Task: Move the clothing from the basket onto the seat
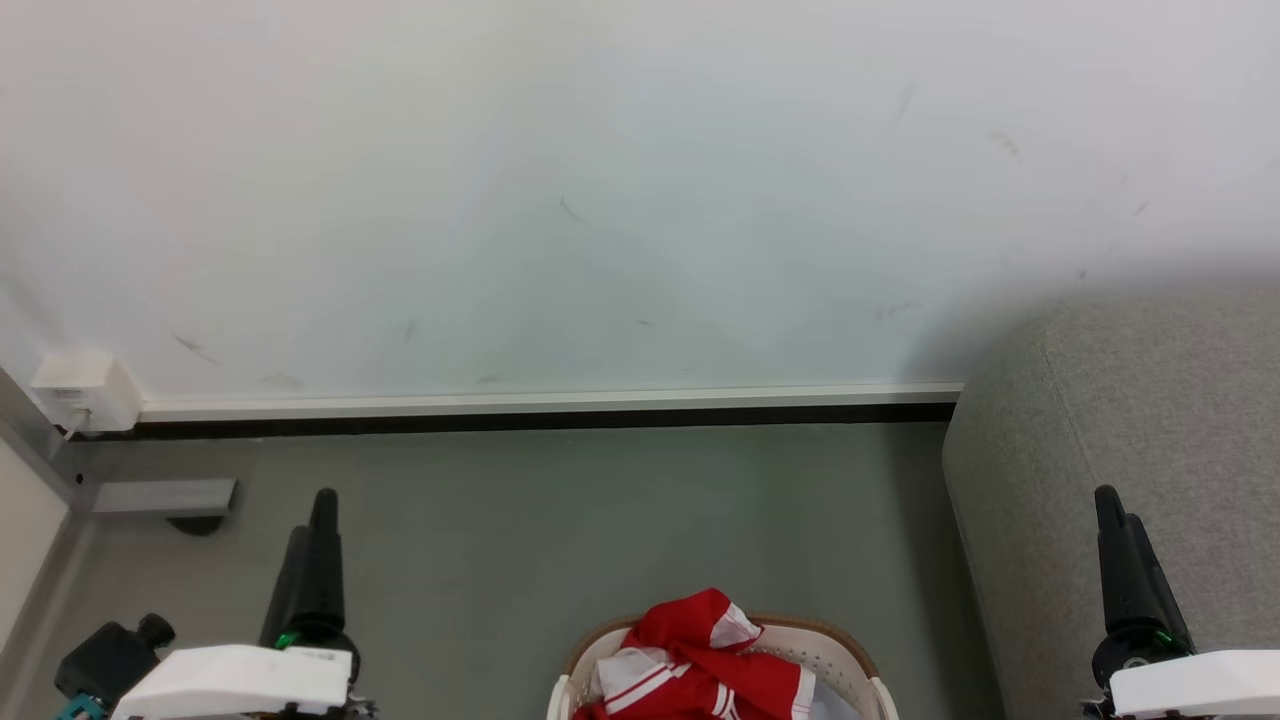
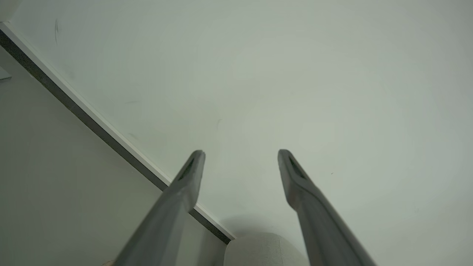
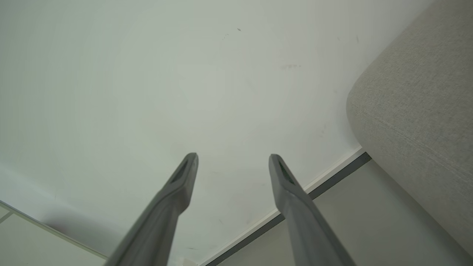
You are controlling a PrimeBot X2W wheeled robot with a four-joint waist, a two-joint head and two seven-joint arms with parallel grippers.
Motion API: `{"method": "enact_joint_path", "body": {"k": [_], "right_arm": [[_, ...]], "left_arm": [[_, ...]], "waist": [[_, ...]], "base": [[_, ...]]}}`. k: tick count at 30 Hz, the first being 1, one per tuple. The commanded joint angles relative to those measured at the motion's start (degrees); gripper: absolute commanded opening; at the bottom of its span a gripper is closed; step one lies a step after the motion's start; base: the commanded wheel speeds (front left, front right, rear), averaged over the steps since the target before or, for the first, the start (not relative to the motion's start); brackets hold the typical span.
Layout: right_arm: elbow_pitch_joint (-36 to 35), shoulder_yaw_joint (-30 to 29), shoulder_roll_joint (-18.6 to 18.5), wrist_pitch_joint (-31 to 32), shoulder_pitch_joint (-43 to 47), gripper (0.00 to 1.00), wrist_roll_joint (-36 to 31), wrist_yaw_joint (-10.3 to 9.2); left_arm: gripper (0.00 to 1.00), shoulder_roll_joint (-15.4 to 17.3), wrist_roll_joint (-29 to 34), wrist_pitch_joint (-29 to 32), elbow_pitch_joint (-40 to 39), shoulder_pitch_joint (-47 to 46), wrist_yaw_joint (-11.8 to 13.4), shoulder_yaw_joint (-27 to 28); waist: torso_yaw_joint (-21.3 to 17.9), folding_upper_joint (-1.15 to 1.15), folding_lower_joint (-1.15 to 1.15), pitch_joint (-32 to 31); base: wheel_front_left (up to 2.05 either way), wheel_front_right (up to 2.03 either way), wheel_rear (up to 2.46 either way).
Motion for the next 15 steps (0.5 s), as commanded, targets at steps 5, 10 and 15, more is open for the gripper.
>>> {"method": "enact_joint_path", "body": {"k": [5, 10, 15], "right_arm": [[0.1, -0.9, 0.3, -0.7, -1.8, 1.00, -7.0, -0.05], [0.2, -1.8, 1.1, -1.1, -1.8, 1.00, -11.7, -0.05], [0.6, -2.4, 1.4, -1.4, -1.7, 1.00, -16.7, -0.05]], "left_arm": [[1.00, 0.5, 6.1, -1.3, -0.8, -0.2, 1.1, -0.5], [1.00, 0.5, 10.7, -2.3, -1.0, -0.1, 1.5, -0.8], [1.00, 0.6, 14.8, -3.2, -1.1, 0.2, 1.8, -1.1]], "waist": [[-0.1, 0.00, 0.00, 0.0], [-0.1, 0.00, 0.00, 0.0], [-0.1, 0.00, 0.00, 0.0]], "base": [[0.00, 0.00, 0.00], [0.00, 0.00, 0.00], [0.00, 0.00, 0.00]]}}
